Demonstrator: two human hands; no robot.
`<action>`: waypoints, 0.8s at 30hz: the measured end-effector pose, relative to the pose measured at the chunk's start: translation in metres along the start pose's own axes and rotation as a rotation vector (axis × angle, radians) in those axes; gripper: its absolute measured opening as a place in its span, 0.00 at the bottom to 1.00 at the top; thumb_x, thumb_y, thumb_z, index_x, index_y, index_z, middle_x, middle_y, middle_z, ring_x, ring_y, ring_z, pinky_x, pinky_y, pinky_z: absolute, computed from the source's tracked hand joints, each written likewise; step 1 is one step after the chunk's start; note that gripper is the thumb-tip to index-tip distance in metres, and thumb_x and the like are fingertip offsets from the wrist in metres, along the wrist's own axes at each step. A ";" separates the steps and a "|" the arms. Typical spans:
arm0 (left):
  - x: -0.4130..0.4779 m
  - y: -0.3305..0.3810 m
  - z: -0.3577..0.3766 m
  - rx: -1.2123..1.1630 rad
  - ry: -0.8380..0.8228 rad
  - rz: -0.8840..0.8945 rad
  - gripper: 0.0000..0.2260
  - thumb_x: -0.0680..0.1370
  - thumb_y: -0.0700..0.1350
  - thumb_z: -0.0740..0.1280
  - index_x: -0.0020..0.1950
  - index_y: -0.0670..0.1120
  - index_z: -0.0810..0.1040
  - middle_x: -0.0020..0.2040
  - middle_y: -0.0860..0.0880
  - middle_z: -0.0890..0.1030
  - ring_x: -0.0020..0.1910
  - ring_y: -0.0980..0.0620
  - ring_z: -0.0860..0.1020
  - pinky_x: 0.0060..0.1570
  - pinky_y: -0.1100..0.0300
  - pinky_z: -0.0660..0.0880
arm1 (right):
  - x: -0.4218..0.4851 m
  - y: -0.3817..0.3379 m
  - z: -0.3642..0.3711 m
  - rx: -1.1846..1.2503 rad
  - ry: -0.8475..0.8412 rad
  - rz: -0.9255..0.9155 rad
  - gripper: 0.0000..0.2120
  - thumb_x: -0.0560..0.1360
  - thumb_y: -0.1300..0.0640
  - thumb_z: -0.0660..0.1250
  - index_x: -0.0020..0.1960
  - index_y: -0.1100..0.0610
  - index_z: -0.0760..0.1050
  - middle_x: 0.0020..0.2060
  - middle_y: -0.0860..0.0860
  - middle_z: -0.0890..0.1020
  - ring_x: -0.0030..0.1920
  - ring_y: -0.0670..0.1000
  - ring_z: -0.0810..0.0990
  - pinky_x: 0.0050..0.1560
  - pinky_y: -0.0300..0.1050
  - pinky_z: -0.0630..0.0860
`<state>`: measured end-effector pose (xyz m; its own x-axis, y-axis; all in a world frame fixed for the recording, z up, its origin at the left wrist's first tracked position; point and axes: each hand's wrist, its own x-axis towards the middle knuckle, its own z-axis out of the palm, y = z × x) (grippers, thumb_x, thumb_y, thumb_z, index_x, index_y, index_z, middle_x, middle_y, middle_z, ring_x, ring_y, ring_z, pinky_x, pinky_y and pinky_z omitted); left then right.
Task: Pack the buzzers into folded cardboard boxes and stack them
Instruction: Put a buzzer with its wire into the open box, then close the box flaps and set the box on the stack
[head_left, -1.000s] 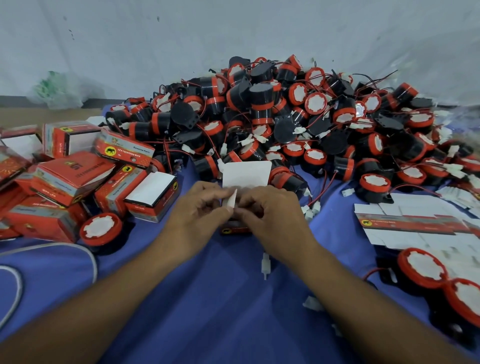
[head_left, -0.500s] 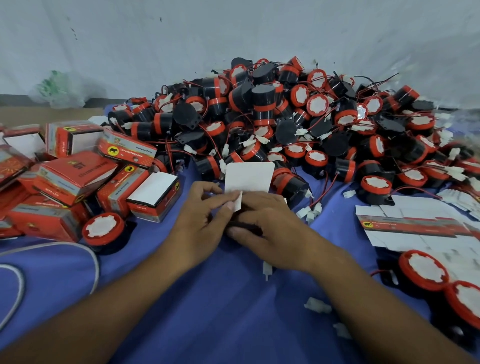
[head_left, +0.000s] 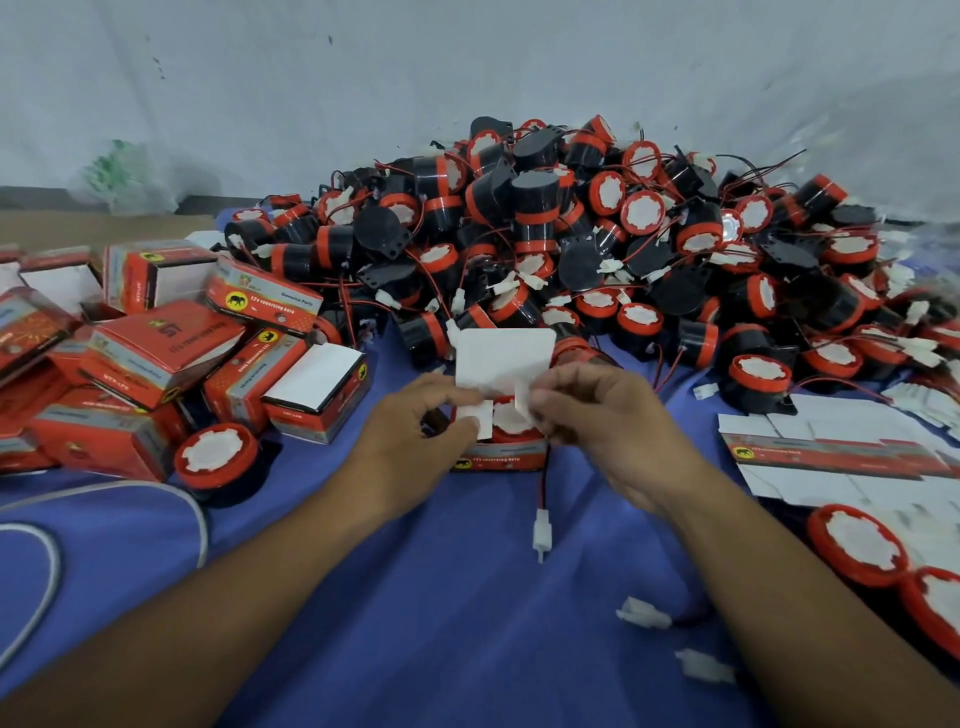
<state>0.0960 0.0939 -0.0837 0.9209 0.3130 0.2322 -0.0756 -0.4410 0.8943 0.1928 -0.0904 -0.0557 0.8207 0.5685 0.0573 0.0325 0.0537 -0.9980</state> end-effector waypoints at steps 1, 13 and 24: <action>0.000 -0.001 -0.001 0.000 -0.005 0.000 0.13 0.77 0.41 0.70 0.53 0.60 0.78 0.43 0.50 0.82 0.42 0.51 0.80 0.41 0.57 0.76 | 0.000 0.003 0.005 -0.106 0.029 -0.036 0.04 0.76 0.65 0.71 0.45 0.58 0.79 0.34 0.51 0.82 0.33 0.46 0.78 0.35 0.38 0.77; 0.002 -0.005 -0.004 -0.225 -0.050 0.026 0.13 0.77 0.29 0.68 0.54 0.47 0.81 0.56 0.54 0.81 0.29 0.45 0.75 0.27 0.59 0.74 | 0.004 0.010 0.002 -0.880 -0.062 -0.453 0.15 0.75 0.60 0.73 0.61 0.53 0.82 0.61 0.47 0.80 0.61 0.52 0.75 0.63 0.50 0.74; -0.002 -0.006 -0.009 -0.001 -0.119 0.204 0.16 0.74 0.49 0.71 0.62 0.55 0.78 0.64 0.57 0.75 0.54 0.61 0.78 0.50 0.65 0.77 | 0.004 0.014 -0.014 -0.867 -0.253 -0.435 0.24 0.78 0.46 0.67 0.71 0.55 0.74 0.69 0.48 0.75 0.68 0.37 0.68 0.65 0.24 0.61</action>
<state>0.0914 0.1039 -0.0863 0.9250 0.1161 0.3619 -0.2655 -0.4841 0.8337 0.2042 -0.0984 -0.0695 0.4969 0.8048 0.3248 0.7881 -0.2617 -0.5572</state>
